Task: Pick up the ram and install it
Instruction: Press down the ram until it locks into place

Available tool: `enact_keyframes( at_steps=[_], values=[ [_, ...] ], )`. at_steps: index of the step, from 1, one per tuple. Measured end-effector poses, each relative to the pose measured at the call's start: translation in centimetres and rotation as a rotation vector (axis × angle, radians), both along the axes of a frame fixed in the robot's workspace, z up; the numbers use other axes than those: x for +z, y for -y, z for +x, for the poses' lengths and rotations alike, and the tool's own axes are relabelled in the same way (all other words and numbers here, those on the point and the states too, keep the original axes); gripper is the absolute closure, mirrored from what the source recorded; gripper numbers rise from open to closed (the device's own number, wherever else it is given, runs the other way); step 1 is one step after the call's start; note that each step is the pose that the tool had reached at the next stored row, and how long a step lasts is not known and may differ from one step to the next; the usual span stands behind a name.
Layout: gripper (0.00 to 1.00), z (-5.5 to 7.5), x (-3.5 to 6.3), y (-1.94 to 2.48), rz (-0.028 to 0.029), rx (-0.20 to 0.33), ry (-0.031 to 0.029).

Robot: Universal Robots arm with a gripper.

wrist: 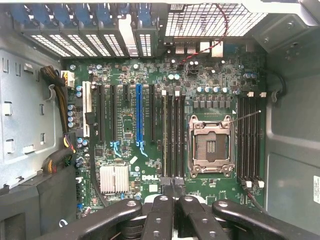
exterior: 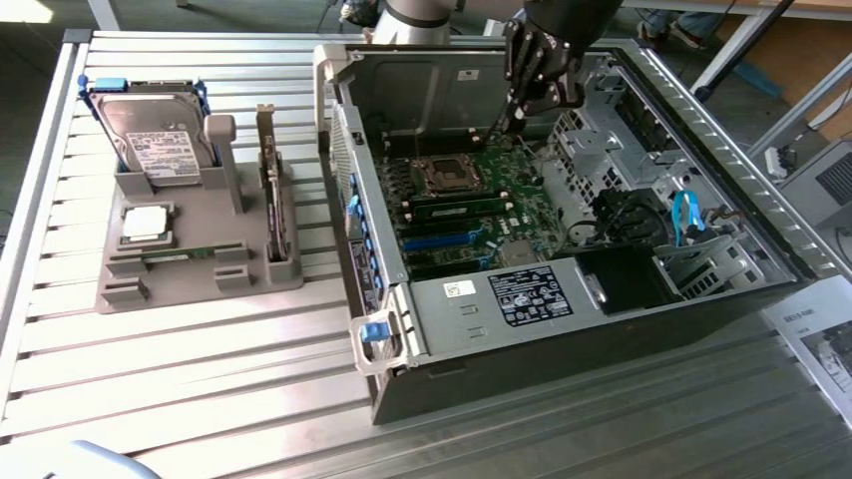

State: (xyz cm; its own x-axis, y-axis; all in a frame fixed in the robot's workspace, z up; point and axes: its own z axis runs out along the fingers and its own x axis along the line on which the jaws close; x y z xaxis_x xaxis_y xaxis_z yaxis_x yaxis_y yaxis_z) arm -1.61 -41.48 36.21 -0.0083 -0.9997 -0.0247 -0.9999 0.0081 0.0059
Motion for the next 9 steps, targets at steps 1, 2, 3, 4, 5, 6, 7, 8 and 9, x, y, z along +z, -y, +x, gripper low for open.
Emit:
enact_keyframes(
  at_steps=[1,2,3,4,5,6,7,8,9],
  values=[
    [0.9,0.07,0.0,0.0,0.0,0.0,0.0],
    [0.9,0.15,0.0,0.0,-0.0001,0.0,0.0],
    [0.9,0.25,0.0,0.0,-0.0002,0.0,0.0],
    [0.9,0.35,0.0,0.0,-0.0002,0.0,0.0],
    [0.9,0.45,0.0,0.0,-0.0002,0.0,0.0],
    [0.9,0.55,0.0,0.0,-0.0003,0.0,0.0],
    [0.9,0.66,0.0,0.0,-0.0004,0.0,0.0],
    [0.9,0.76,0.0,0.0,-0.0004,0.0,0.0],
    [0.9,0.84,0.0,0.0,-0.0004,0.0,0.0]
  ],
)
